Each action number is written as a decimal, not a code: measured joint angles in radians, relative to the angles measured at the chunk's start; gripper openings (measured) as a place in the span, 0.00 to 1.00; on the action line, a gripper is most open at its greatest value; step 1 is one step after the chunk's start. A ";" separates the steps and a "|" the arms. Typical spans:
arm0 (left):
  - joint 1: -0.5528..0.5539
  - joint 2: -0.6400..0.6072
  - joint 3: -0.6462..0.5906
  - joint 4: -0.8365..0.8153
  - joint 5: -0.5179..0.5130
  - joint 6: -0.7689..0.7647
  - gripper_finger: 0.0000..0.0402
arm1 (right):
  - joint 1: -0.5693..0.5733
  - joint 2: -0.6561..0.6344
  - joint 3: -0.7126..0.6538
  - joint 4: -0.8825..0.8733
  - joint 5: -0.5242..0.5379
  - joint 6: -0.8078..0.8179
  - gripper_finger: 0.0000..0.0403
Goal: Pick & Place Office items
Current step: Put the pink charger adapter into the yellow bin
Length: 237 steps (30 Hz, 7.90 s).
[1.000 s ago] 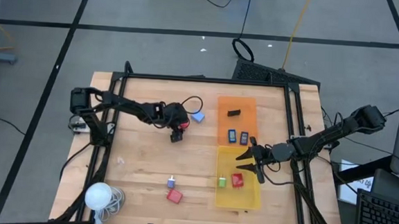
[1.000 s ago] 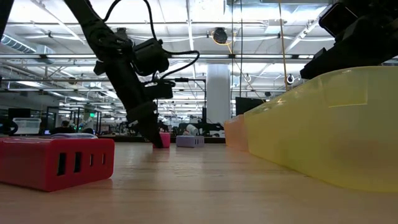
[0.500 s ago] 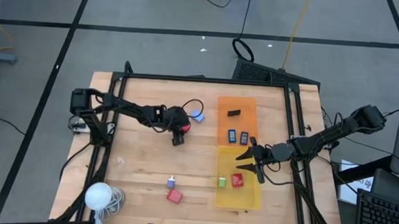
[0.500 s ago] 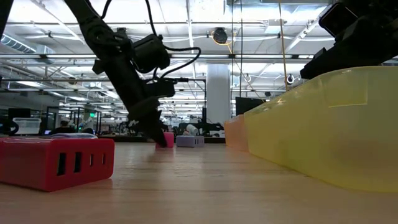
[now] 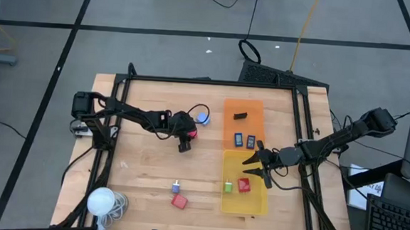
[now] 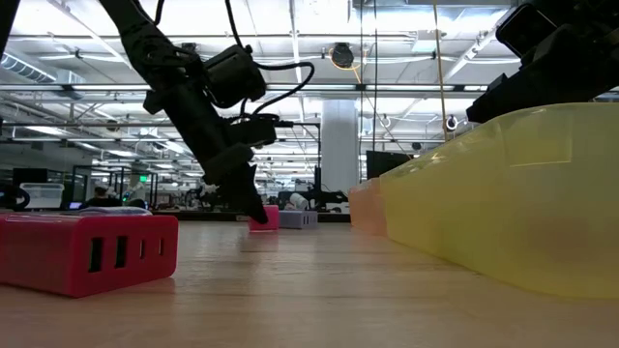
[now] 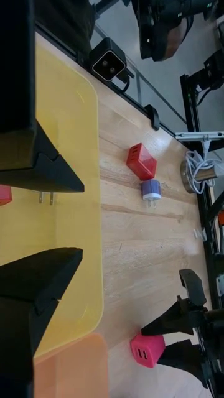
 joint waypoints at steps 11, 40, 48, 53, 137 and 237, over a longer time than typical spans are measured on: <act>-0.036 -0.030 0.000 0.046 0.001 -0.037 0.42 | 0.000 0.000 0.000 0.001 0.060 -0.020 0.36; -0.220 -0.139 0.001 0.403 0.302 -0.497 0.38 | -0.079 0.459 0.185 0.392 0.296 -0.614 0.56; -0.255 -0.139 0.001 0.410 0.299 -0.508 0.39 | -0.077 0.601 0.354 0.424 0.210 -0.795 0.73; -0.255 -0.139 0.001 0.411 0.299 -0.527 0.38 | -0.077 0.645 0.412 0.428 0.102 -0.805 0.71; -0.198 -1.132 -0.488 0.030 -0.315 -0.108 0.52 | -0.031 -0.258 -0.191 0.387 0.038 -0.089 0.37; -0.195 -1.470 -0.739 0.076 -0.324 -0.101 0.52 | -0.078 0.264 -0.061 0.383 -0.031 -0.053 0.39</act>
